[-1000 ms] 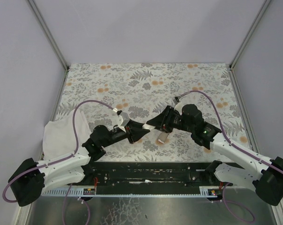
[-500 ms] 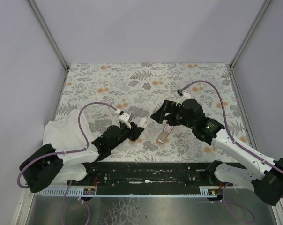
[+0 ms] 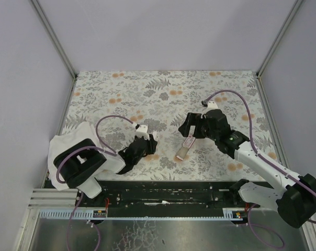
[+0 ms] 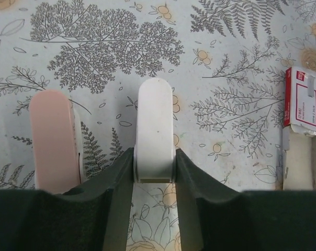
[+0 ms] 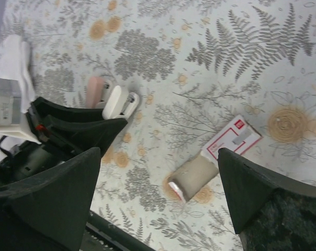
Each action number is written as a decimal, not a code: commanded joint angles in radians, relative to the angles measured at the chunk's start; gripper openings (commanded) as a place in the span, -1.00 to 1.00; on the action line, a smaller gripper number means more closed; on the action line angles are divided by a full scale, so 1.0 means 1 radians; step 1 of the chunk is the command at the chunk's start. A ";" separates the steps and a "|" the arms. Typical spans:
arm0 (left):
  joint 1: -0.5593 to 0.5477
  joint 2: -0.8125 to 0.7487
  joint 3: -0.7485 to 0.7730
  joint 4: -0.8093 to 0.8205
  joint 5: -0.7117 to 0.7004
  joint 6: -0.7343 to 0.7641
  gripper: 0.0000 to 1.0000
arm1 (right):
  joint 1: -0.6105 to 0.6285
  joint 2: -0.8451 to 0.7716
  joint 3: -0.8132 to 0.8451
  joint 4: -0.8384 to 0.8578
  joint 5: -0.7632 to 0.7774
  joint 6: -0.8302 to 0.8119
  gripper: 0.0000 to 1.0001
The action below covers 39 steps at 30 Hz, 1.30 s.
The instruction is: Load the staples into the stapler
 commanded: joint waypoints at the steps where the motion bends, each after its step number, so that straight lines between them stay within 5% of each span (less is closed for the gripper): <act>1: 0.021 0.045 0.017 0.093 -0.042 -0.052 -0.13 | -0.038 0.026 -0.017 0.065 -0.010 -0.071 0.99; 5: 0.044 0.044 0.007 0.099 0.019 -0.061 0.33 | -0.070 0.055 -0.028 0.082 -0.033 -0.090 0.98; 12: 0.109 -0.109 0.062 -0.067 0.224 -0.011 0.53 | -0.129 0.077 -0.012 0.109 -0.025 -0.164 0.99; 18: 0.331 -0.261 0.204 -0.316 0.360 -0.025 0.57 | -0.342 0.123 0.015 0.152 -0.097 -0.232 0.98; 22: 0.579 -0.350 0.241 -0.433 0.348 -0.098 0.74 | -0.539 0.099 -0.038 0.211 -0.114 -0.232 0.98; 25: 0.819 -0.385 0.206 -0.422 0.433 -0.178 0.77 | -0.641 0.027 -0.136 0.300 -0.034 -0.234 0.98; 28: 0.959 -0.430 0.156 -0.423 0.349 -0.163 0.79 | -0.651 -0.054 -0.265 0.419 0.136 -0.289 0.98; 32: 0.978 -0.475 0.062 -0.357 0.105 -0.027 0.83 | -0.651 -0.082 -0.416 0.610 0.280 -0.383 0.98; 39: 0.978 -0.378 -0.058 -0.145 0.181 0.122 0.78 | -0.651 -0.012 -0.496 0.824 0.303 -0.423 0.99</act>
